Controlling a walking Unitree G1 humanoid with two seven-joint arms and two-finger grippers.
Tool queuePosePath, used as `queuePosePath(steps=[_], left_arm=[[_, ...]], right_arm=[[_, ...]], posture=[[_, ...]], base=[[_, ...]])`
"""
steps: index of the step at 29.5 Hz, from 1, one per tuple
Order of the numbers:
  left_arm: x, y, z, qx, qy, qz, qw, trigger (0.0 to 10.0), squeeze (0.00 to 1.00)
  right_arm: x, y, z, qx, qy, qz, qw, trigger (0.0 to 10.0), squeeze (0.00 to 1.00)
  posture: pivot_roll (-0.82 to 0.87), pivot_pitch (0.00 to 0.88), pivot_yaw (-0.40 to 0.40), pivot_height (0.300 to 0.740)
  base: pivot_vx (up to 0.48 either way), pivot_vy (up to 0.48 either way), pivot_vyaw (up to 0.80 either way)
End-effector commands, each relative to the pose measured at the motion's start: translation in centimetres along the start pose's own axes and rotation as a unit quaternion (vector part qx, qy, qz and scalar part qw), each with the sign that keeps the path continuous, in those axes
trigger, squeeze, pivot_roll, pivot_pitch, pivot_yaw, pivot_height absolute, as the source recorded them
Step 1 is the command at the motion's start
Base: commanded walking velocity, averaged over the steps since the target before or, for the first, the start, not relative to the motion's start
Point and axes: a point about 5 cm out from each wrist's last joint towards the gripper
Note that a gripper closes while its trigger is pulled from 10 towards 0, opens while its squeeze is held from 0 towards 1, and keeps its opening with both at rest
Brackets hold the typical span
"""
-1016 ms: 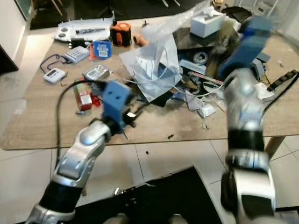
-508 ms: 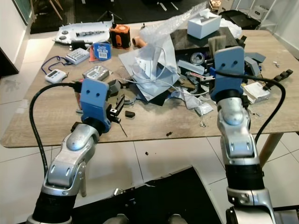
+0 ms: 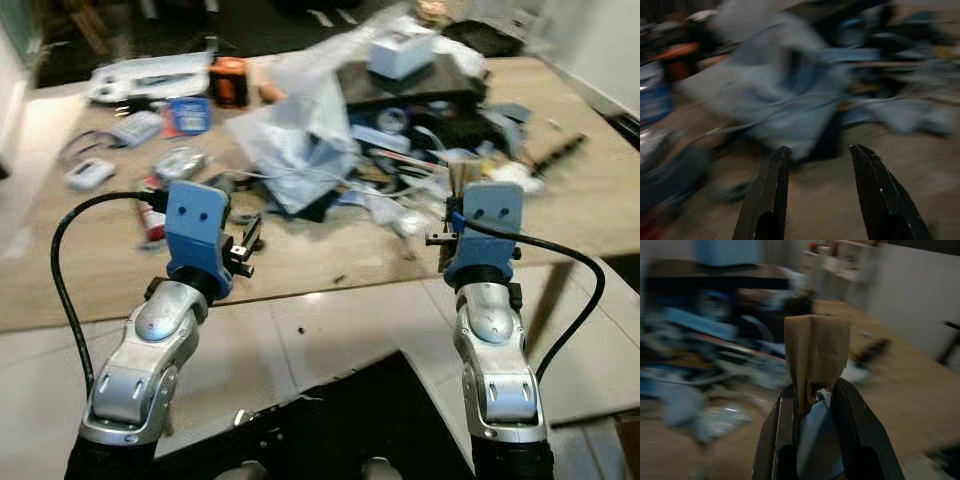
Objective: Picking trash to rubbish bin
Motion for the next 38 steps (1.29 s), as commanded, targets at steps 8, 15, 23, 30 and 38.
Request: queuePosePath(steps=[8, 15, 23, 30, 38], left_arm=[[-1.2, 0.4, 0.2, 0.003, 0.004, -0.032, 0.999, 10.0, 0.00], [-1.4, 0.5, 0.2, 0.003, 0.003, -0.039, 0.999, 10.0, 0.00], [-1.2, 0.5, 0.2, 0.008, 0.008, -0.032, 0.999, 10.0, 0.00], [-1.2, 0.6, 0.2, 0.009, 0.007, -0.031, 0.999, 10.0, 0.00], [-1.3, 0.6, 0.1, 0.013, 0.008, -0.035, 0.999, 10.0, 0.00]], right_arm=[[0.7, 0.8, 0.3, 0.016, -0.017, -0.001, 1.000, 10.0, 0.00], [0.9, 0.9, 0.2, 0.023, -0.019, 0.000, 1.000, 10.0, 0.00], [0.9, 1.1, -0.4, 0.042, -0.022, 0.000, 0.999, 10.0, 0.00], [0.9, 1.2, -0.7, 0.050, -0.023, -0.001, 0.998, 10.0, 0.00], [0.6, 1.4, -1.0, 0.060, -0.026, -0.009, 0.998, 10.0, 0.00]], posture=[[0.05, 0.146, 0.002, 0.740], [0.05, 0.146, 0.002, 0.740], [0.05, 0.145, 0.002, 0.740], [0.05, 0.145, 0.002, 0.740], [0.05, 0.157, 0.004, 0.740]], base=[[0.000, 0.000, -0.80], [0.000, 0.000, -0.80], [0.000, 0.000, -0.80], [0.000, 0.000, -0.80], [0.000, 0.000, -0.80]])
Point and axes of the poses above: a point about 5 cm out from each wrist's last joint towards the gripper, its own y axis pointing back from the gripper into the wrist, its own z axis along the axis of the wrist's last joint, x = y × z, and after that the axes turned 7 degrees about y, right-handed
